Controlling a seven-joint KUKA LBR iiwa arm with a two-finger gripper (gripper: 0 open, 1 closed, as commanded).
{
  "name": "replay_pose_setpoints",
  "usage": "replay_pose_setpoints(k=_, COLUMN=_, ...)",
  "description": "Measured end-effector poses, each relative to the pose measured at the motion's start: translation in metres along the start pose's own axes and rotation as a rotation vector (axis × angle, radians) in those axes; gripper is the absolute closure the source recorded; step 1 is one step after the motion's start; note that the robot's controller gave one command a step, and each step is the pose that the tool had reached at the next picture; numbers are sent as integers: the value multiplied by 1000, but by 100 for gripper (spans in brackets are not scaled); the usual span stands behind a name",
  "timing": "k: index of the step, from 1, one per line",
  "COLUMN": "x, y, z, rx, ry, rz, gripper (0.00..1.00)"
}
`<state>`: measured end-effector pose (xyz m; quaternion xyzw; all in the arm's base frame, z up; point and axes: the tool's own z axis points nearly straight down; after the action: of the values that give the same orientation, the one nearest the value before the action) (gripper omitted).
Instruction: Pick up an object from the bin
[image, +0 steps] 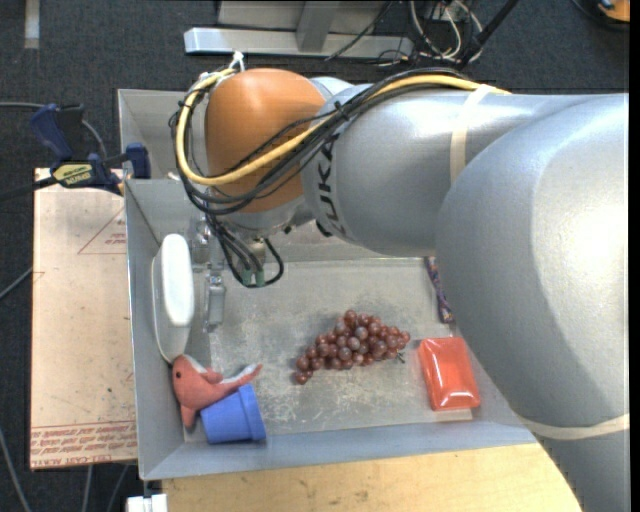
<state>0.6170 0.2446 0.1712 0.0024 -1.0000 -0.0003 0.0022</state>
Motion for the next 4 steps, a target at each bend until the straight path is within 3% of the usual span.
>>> replay_pose_setpoints(k=1, x=-1, y=-1, z=-5, rx=-1, ry=-5, rz=3, gripper=0)
replay_pose_setpoints(k=2, x=16, y=-24, z=-15, rx=-2, ry=-1, rz=-73, gripper=0)
replay_pose_setpoints(k=3, x=13, y=-54, z=-23, rx=-1, ry=-8, rz=-95, gripper=0)
replay_pose_setpoints(k=4, x=13, y=-64, z=-15, rx=-2, ry=-5, rz=75, gripper=0)
